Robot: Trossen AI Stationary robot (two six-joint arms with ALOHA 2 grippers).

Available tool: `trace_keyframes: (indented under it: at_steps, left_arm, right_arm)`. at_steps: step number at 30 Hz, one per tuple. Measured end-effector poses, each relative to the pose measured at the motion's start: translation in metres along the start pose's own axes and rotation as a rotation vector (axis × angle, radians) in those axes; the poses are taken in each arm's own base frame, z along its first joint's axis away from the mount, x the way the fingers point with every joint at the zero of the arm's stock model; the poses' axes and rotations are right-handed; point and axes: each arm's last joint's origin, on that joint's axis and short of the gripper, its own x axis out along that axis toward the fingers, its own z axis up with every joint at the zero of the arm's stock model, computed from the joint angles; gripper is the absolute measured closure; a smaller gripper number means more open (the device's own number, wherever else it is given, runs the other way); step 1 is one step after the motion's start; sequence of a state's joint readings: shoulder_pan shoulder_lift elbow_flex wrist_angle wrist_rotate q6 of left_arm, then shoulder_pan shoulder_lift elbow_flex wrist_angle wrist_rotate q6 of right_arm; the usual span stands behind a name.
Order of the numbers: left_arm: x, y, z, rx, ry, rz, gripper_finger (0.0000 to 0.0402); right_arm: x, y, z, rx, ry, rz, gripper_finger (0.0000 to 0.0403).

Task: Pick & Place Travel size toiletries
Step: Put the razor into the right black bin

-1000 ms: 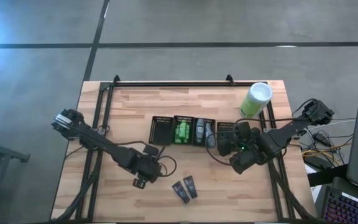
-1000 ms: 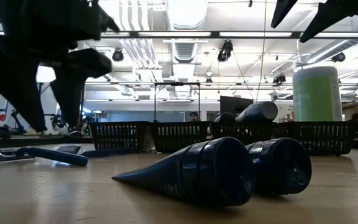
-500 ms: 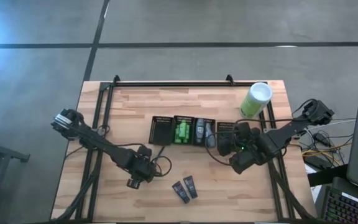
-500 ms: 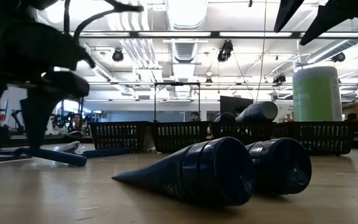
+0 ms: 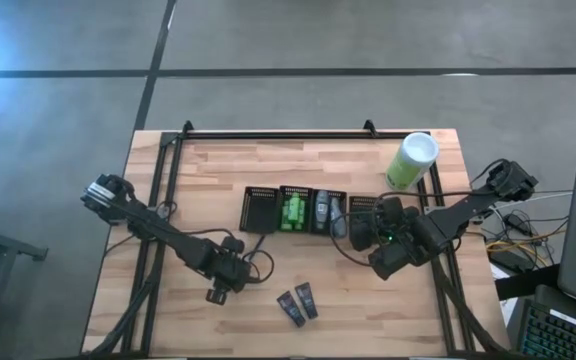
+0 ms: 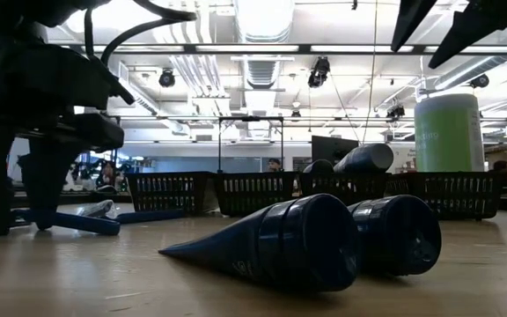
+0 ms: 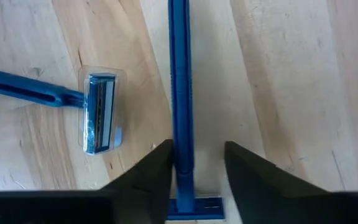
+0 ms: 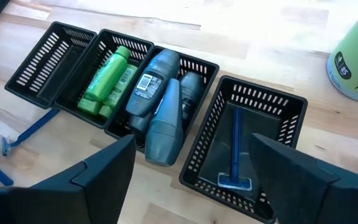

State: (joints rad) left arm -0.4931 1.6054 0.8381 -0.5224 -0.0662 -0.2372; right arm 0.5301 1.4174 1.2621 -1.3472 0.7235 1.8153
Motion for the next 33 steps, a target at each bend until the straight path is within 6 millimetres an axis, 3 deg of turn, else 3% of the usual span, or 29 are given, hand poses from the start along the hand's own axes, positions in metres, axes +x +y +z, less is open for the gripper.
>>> trace_keyframes:
  at_steps: [8, 16, 25, 33]
  left_arm:
    - [-0.003, 0.0, 0.002, -0.076, -0.007, 0.011, 0.0368]
    - [-0.017, -0.007, 0.016, -0.234, -0.051, -0.059, 0.0368]
    - [-0.047, -0.009, 0.045, -0.179, -0.212, -0.066, 0.0368]
    - [-0.087, 0.031, 0.074, -0.222, -0.431, -0.042, 0.0368]
  right_arm:
    - [0.0, 0.0, 0.0, -0.001, -0.001, -0.002, 0.0076]
    - [0.0, 0.0, 0.0, -0.008, -0.002, -0.002, 0.0075]
    - [-0.004, 0.009, -0.002, -0.099, 0.112, 0.098, 0.0106]
    - [-0.013, 0.041, -0.003, -0.365, 0.102, 0.445, 0.0132]
